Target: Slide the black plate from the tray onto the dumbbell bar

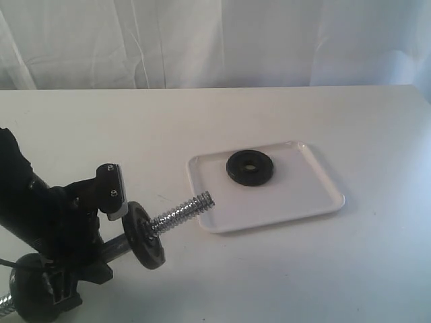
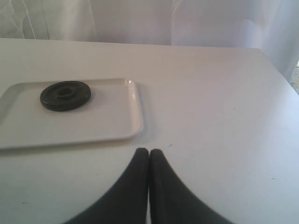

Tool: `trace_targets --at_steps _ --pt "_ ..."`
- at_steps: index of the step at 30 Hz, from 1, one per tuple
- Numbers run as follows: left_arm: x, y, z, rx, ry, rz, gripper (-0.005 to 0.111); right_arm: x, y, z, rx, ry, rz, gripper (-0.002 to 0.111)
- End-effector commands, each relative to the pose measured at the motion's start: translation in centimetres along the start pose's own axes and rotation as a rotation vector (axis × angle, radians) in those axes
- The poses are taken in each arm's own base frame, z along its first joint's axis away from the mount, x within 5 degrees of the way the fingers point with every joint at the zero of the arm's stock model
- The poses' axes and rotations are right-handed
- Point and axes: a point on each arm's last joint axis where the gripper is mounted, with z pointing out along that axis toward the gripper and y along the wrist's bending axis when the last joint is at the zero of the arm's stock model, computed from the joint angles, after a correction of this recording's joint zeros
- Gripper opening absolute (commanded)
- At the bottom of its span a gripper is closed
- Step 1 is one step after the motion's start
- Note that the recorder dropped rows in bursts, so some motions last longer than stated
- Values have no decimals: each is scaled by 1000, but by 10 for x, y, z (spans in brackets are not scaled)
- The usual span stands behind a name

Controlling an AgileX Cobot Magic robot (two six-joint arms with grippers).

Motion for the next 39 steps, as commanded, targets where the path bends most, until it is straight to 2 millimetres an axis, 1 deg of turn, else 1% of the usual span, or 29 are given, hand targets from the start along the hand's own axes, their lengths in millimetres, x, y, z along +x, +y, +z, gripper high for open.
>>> trace_targets --at_steps 1,10,11,12,13,14,17,18,19,20,21,22,23,24,25,26,27,28,29,30,31,32,33,34,36,37,39 --pt "-15 -2 -21 -38 -103 -18 0 -1 0 0 -3 -17 -7 0" --pt "-15 -1 -21 -48 -108 -20 0 -3 0 0 -2 -39 -2 0" --pt "-15 -1 -21 -48 -108 -20 0 -5 0 0 -7 -65 46 0" --pt "-15 -1 -21 -48 -108 -20 0 -9 1 -1 -20 -107 126 0" --pt "-15 -1 -21 -48 -108 -20 0 -14 2 -1 -45 -157 278 0" --pt "-15 -1 -21 -48 -108 -20 0 -18 2 -2 -61 -204 370 0" --pt "-15 -1 -21 -48 -108 -20 0 -40 -6 -10 -56 -470 497 0" --pt "-15 -1 -21 -48 -108 -20 0 -48 -9 -15 -50 -587 518 0" --pt "-15 -1 -21 -48 -108 -20 0 -53 -11 -18 -43 -652 518 0" --pt "-15 -1 -21 -48 -108 -20 0 -61 -15 -26 -48 -778 557 0" --pt "-15 -1 -21 -48 -108 -20 0 -65 -16 -30 -71 -844 619 0" --pt "-15 -1 -21 -48 -108 -20 0 -67 -20 -34 -92 -901 716 0" --pt "-15 -1 -21 -48 -108 -20 0 -65 -20 -31 -91 -873 750 0" --pt "-15 -1 -21 -48 -108 -20 0 -70 -18 -24 -78 -791 737 0" --pt "-15 -1 -21 -48 -108 -20 0 -83 -12 -16 -76 -687 644 0" --pt "-15 -1 -21 -48 -108 -20 0 -93 -8 -11 -73 -610 553 0" --pt "-15 -1 -21 -48 -108 -20 0 -112 -1 3 -58 -449 374 0" --pt "-15 -1 -21 -48 -108 -20 0 -124 1 13 -45 -381 272 0" --pt "-15 -1 -21 -48 -108 -20 0 -144 4 37 -32 -252 146 0" --pt "-15 -1 -21 -48 -108 -20 0 -154 5 52 -26 -163 140 0" --pt "-15 -1 -21 -48 -108 -20 0 -171 9 81 -21 2 150 0" --pt "-15 -1 -21 -47 -108 -20 0 -177 14 97 -23 100 157 0" --pt "-15 -1 -21 -47 -108 -22 0 -181 27 129 -55 282 97 0" --pt "-15 -1 -21 -45 -111 -27 0 -183 36 141 -90 341 24 0" --pt "-16 -2 -21 -44 -115 -32 0 -187 62 166 -225 466 -169 0" --pt "-16 -2 -21 -44 -115 -32 0 -192 73 174 -284 485 -217 0" --pt "-16 -2 -21 -44 -115 -32 0 -192 96 195 -364 540 -253 0"
